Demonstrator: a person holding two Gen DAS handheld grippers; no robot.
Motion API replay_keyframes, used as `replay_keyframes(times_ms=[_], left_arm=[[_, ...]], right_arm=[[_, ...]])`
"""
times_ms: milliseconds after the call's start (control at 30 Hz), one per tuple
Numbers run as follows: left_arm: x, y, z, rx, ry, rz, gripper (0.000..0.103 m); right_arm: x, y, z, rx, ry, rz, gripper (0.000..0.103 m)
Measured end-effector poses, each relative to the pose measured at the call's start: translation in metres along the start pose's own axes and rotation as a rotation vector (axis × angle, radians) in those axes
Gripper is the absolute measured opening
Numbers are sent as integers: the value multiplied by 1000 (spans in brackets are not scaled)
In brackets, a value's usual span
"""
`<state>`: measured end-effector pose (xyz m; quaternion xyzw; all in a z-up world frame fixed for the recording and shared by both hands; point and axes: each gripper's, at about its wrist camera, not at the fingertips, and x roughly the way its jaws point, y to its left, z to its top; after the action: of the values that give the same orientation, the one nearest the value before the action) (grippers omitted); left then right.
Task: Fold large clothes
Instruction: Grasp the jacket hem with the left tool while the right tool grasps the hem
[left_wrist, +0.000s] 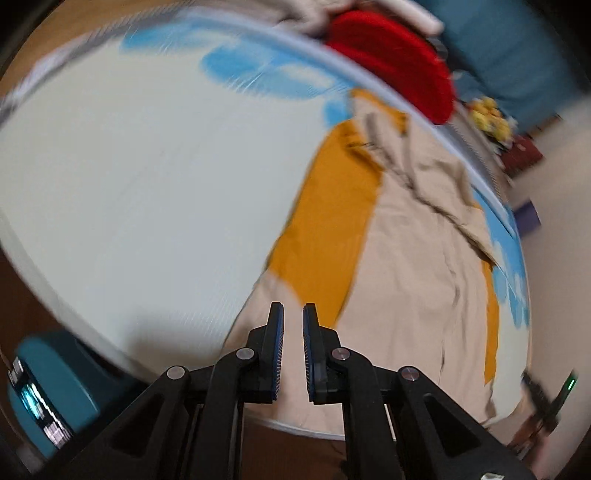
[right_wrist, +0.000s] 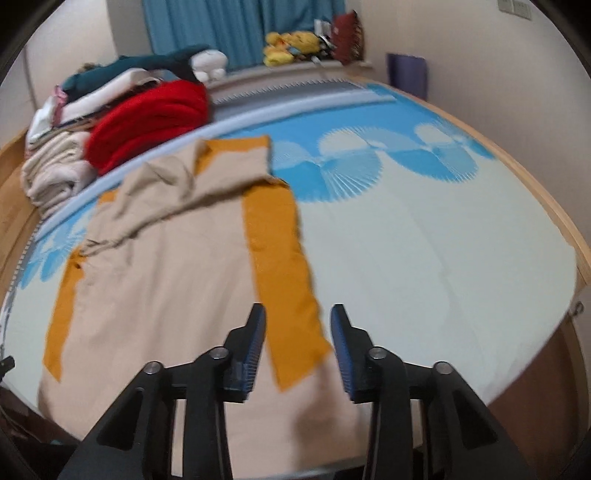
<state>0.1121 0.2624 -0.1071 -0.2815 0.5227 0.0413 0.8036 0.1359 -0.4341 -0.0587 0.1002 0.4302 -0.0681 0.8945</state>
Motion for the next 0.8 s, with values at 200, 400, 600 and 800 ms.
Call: replay_keyframes(times_ms=[200,400,600,800], left_arm=[[30,17,-8,-101,91,36,14],[51,16,-9,-56,145,79,29],[62,17,-9,1,140,176,33],[69,12,-16,64,125,233,40]], right_arm=[[43,-32,-22,92,228,36,46],[76,-38,-48,120,390,20,47],[89,-45,-67,143,489,-29,47],[86,-29,-74,60,491,-45,24]])
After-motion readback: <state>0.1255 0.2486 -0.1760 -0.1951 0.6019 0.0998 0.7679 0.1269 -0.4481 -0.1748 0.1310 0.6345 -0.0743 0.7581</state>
